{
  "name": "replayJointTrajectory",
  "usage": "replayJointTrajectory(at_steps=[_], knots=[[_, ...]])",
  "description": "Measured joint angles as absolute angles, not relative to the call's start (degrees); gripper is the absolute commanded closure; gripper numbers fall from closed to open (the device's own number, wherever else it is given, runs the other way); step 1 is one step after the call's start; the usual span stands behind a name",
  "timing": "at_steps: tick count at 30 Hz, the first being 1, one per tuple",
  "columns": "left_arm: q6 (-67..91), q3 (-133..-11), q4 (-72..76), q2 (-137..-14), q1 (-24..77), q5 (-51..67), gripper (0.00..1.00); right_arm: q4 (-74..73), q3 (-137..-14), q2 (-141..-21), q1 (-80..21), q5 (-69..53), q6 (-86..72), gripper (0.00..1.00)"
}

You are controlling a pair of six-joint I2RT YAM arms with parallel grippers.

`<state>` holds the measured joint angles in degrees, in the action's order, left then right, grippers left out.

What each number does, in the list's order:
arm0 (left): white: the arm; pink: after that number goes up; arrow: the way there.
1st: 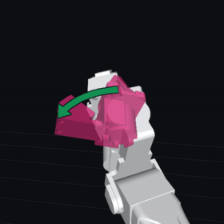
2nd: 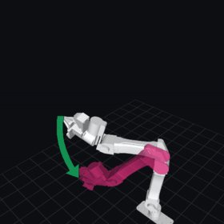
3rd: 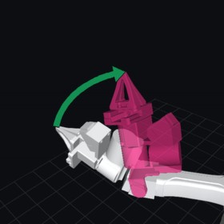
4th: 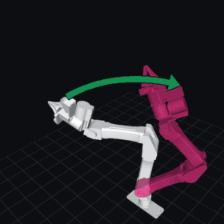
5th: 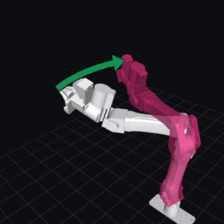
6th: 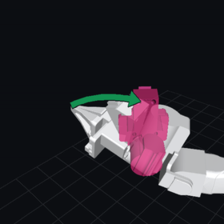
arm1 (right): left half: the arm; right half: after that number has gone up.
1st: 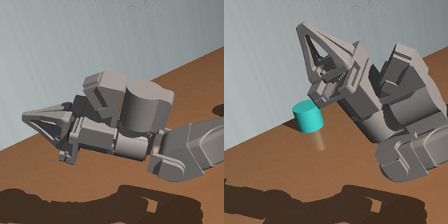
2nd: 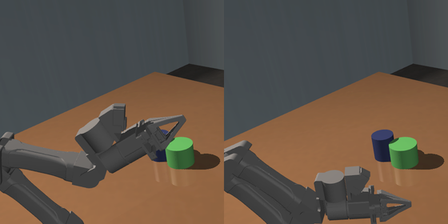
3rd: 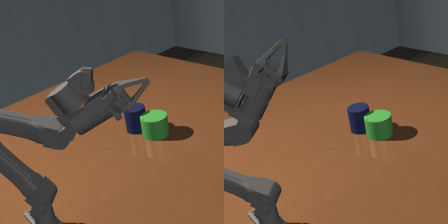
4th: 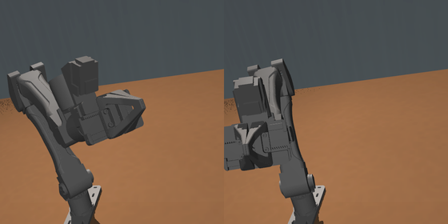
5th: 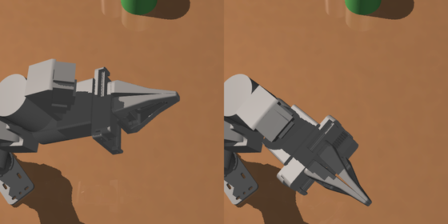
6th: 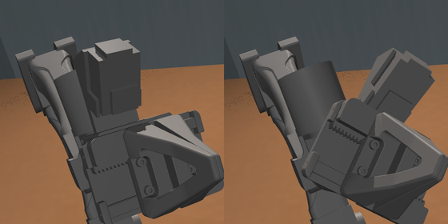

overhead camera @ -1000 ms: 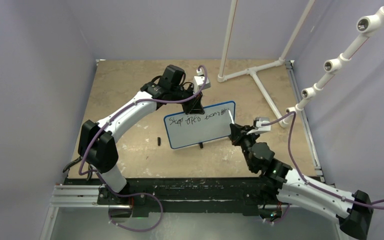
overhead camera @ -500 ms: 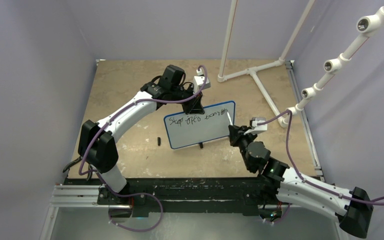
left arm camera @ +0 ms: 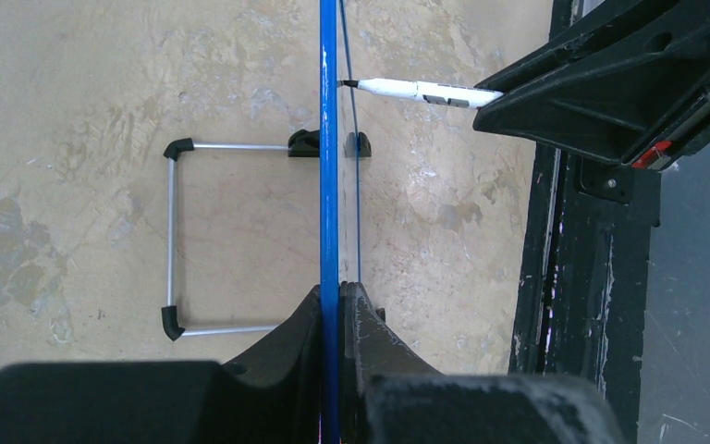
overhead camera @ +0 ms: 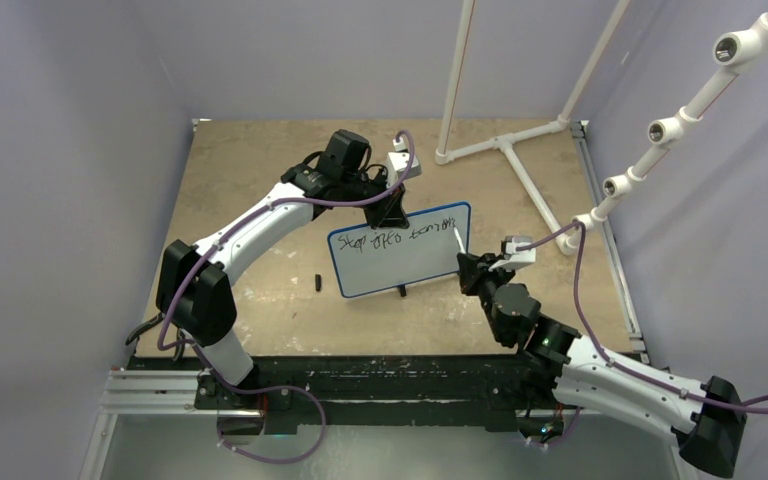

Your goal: Write a sentence on the whiteboard

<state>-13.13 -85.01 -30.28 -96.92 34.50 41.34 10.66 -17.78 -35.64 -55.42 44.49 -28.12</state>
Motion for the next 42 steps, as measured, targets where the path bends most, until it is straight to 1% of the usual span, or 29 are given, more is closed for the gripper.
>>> replayJointTrajectory(at_steps=[22,32,42], knots=[[-13.1,-85.01,-30.28,-96.92,34.5,41.28,1.0,15.68,-17.78,-37.5,-55.42,45.87,-23.35,1.0],[-13.13,-85.01,-30.28,-96.92,34.52,41.36,1.0,15.46,-17.78,-35.07,-55.42,45.87,-23.31,1.0],[-13.1,-85.01,-30.26,-96.92,34.5,41.17,1.0,15.38,-17.8,-37.87,-55.42,46.02,-23.59,1.0]])
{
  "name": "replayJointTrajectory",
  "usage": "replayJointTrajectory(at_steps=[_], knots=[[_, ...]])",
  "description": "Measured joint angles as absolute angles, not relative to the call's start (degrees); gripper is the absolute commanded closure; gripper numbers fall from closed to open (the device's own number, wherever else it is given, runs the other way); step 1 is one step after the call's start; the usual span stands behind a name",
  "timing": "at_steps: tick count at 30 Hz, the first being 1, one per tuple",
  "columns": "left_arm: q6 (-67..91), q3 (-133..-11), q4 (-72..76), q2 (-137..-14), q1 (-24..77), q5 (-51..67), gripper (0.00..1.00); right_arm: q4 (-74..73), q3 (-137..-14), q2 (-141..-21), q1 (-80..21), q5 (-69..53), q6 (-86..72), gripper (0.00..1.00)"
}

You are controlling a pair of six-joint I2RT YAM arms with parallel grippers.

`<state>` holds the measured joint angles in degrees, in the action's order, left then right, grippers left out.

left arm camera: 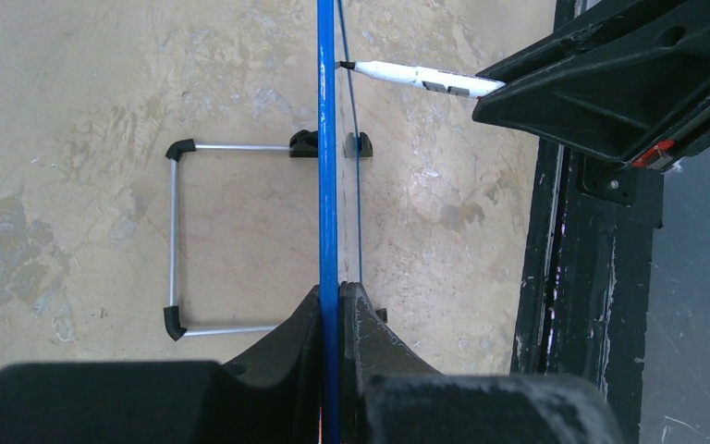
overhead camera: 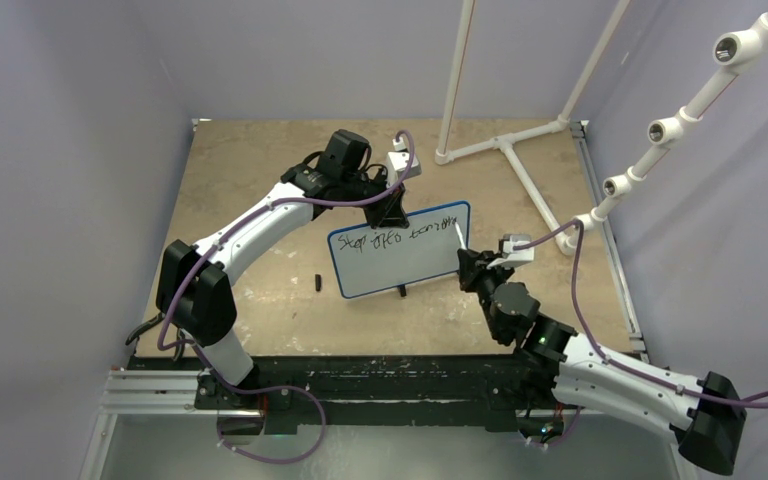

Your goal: Write a sentence on the whiteboard

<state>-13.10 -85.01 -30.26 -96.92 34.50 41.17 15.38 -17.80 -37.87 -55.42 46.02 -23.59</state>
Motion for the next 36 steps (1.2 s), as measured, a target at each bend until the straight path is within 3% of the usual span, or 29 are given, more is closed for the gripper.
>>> replayJointTrajectory(at_steps=[16,36], knots=[[-13.08,-85.01,-30.22,-96.92,34.5,41.1,1.0,10.09,-18.11,-37.74,-55.42,46.04,-30.02,1.0],[-13.1,-84.99,-30.22,-96.92,34.5,41.32,1.0,14.9,-19.4,-38.41,-55.42,49.01,-23.59,1.0]])
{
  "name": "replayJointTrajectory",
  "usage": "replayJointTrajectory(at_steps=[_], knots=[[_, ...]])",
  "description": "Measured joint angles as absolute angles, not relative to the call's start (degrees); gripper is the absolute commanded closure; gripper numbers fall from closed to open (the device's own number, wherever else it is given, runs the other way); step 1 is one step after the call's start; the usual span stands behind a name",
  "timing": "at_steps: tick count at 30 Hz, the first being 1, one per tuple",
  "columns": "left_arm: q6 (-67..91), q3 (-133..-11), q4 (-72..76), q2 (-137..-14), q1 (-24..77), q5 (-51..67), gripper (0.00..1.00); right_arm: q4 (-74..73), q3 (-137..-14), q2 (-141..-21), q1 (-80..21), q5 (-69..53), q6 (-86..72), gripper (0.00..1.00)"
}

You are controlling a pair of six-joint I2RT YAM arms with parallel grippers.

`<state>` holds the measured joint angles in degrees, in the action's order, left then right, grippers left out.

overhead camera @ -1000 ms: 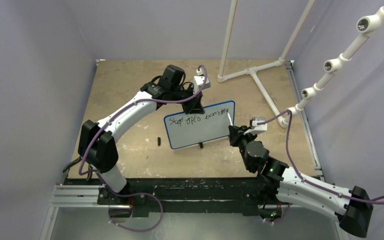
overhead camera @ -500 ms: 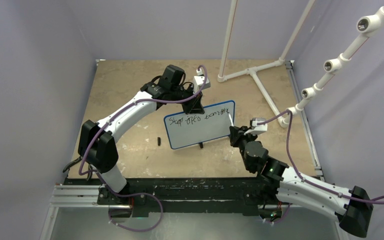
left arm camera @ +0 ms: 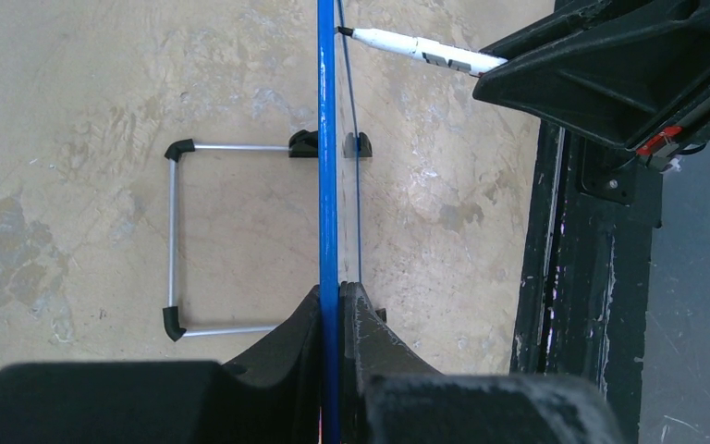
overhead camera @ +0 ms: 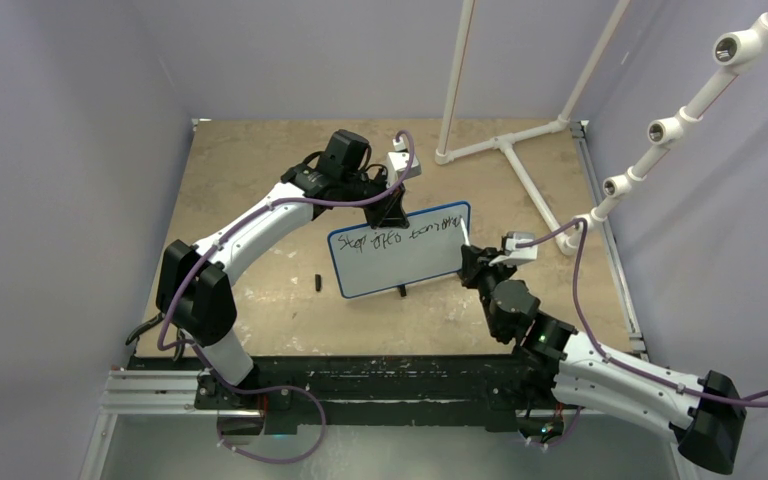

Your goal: Write a sentence on the whiteboard

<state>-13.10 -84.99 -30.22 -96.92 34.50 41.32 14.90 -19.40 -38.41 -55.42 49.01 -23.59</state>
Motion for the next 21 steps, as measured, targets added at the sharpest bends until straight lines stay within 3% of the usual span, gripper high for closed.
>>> replayJointTrajectory(at_steps=[21], knots=[[-13.08,-84.99,-30.13,-96.92,34.5,41.12,1.0,8.97,-19.4,-38.59,-55.42,49.04,-30.92,1.0]])
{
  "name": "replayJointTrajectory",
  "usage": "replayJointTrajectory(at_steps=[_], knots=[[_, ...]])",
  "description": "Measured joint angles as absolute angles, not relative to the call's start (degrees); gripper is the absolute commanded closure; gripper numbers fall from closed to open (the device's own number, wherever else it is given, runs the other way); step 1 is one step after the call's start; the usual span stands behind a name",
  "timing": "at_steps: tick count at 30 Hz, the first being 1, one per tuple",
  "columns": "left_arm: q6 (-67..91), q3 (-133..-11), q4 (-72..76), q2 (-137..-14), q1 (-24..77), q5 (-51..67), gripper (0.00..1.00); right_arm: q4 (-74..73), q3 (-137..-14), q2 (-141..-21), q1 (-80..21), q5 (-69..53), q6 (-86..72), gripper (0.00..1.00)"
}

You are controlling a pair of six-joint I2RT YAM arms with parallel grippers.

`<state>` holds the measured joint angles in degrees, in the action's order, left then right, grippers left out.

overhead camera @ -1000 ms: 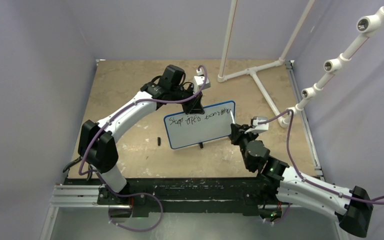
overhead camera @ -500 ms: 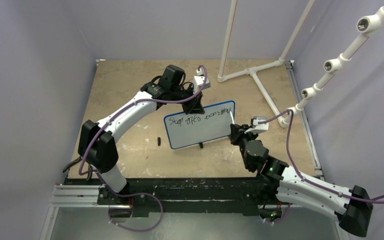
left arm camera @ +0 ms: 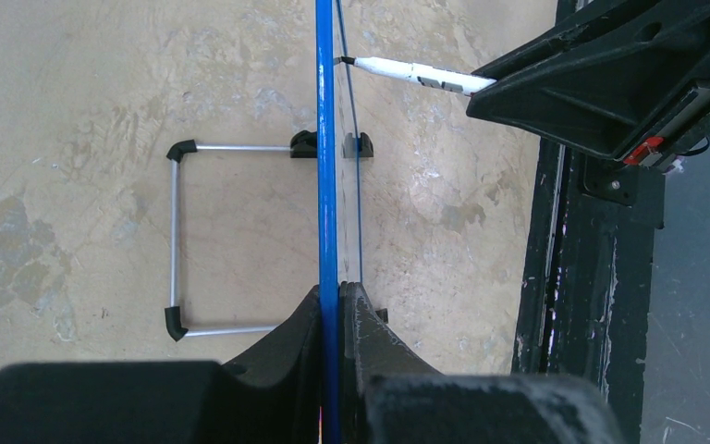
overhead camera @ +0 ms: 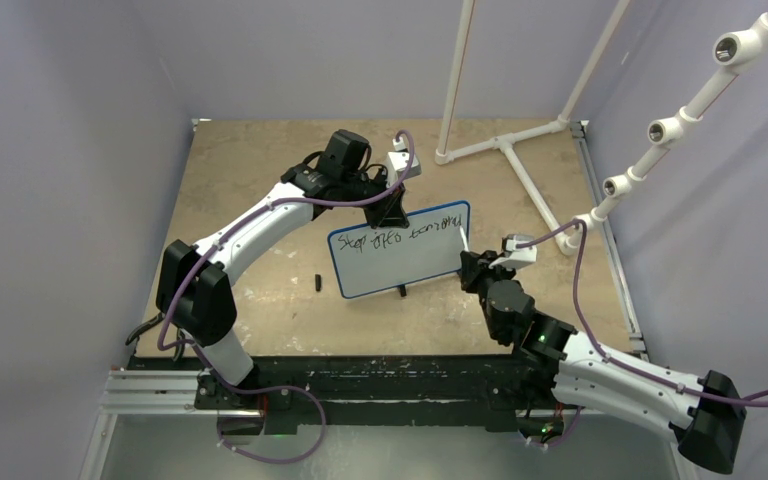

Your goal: Write a sentence on the whiteboard

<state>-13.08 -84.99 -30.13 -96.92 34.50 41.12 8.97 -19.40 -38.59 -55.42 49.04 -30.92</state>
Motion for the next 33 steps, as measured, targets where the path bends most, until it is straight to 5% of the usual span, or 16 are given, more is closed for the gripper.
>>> replayJointTrajectory(at_steps=[19,33], knots=[[-12.75,-84.79,-29.71,-96.88,34.5,40.88,1.0,15.29,-20.93,-40.69,-54.68,51.53,-23.29,1.0],[-7.4,-82.59,-24.4,-96.29,34.63,39.99,1.0,13.69,-20.93,-26.94,-54.5,47.2,-21.82,1.0]])
